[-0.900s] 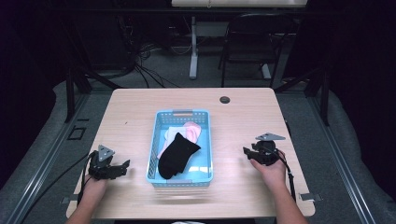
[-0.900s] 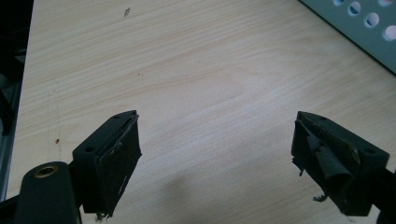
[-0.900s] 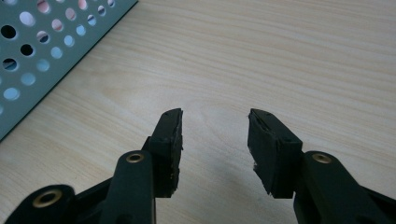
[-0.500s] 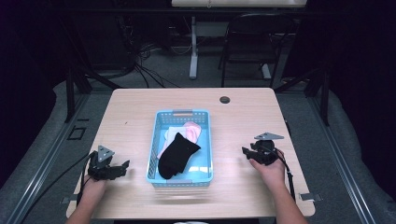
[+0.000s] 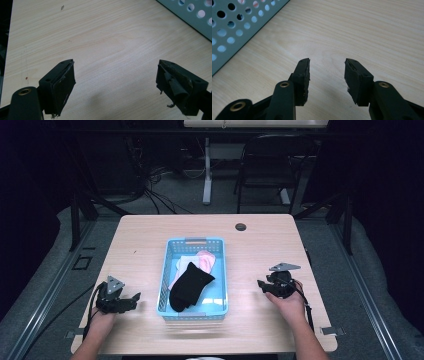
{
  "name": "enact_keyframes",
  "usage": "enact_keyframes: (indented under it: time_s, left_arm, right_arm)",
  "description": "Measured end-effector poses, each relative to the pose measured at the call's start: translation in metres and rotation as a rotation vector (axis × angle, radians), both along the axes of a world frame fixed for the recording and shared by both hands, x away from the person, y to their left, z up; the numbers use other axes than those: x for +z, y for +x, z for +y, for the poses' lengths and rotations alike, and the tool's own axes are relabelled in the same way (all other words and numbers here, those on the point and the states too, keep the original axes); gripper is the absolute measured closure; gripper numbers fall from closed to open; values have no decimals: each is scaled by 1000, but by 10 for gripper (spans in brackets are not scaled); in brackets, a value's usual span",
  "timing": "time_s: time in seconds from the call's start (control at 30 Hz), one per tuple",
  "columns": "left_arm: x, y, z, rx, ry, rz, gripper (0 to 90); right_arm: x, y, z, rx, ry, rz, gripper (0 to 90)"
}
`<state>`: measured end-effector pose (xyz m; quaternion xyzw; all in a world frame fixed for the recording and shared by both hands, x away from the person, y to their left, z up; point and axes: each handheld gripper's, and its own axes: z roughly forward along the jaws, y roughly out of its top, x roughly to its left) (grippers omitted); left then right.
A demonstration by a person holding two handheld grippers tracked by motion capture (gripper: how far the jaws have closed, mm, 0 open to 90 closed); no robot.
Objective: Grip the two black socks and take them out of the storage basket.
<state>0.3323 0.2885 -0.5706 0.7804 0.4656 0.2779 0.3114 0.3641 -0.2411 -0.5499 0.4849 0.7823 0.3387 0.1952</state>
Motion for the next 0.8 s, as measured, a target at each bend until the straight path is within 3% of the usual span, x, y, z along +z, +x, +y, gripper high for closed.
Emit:
enact_keyframes:
  time_s: [0.07, 0.1, 0.2, 0.23, 0.27, 0.3, 0.33, 0.43, 0.6, 0.8]
  left_arm:
    - [0, 0, -1, 0, -6, -3, 155]
    - [0, 0, -2, -4, -6, 0, 156]
    - [1, 0, -3, -7, -8, -3, 156]
    - [1, 0, -3, -7, -8, -3, 156]
    - [1, 0, -3, -9, -9, -5, 156]
    - [1, 0, -3, -10, -12, -6, 156]
    - [2, 0, -4, -20, -6, -5, 156]
    - [2, 0, -5, -21, -14, -9, 155]
    - [2, 2, -6, -24, -5, -4, 155]
    - [1, 2, -7, -26, -2, -1, 156]
  right_arm:
    - [8, -4, 4, 0, -57, -11, 551]
    - [16, -8, 8, 2, -61, -23, 551]
    - [36, -12, 15, 22, -44, -37, 552]
    - [36, -12, 15, 22, -44, -37, 552]
    - [51, -13, 22, 42, -45, -51, 552]
    - [51, -13, 22, 42, -45, -51, 552]
    - [66, -13, 28, 71, -57, -49, 552]
    - [84, -8, 36, 117, -26, -21, 554]
    - [100, 8, 49, 165, -46, 14, 558]
    - [106, 22, 66, 215, -68, 44, 569]
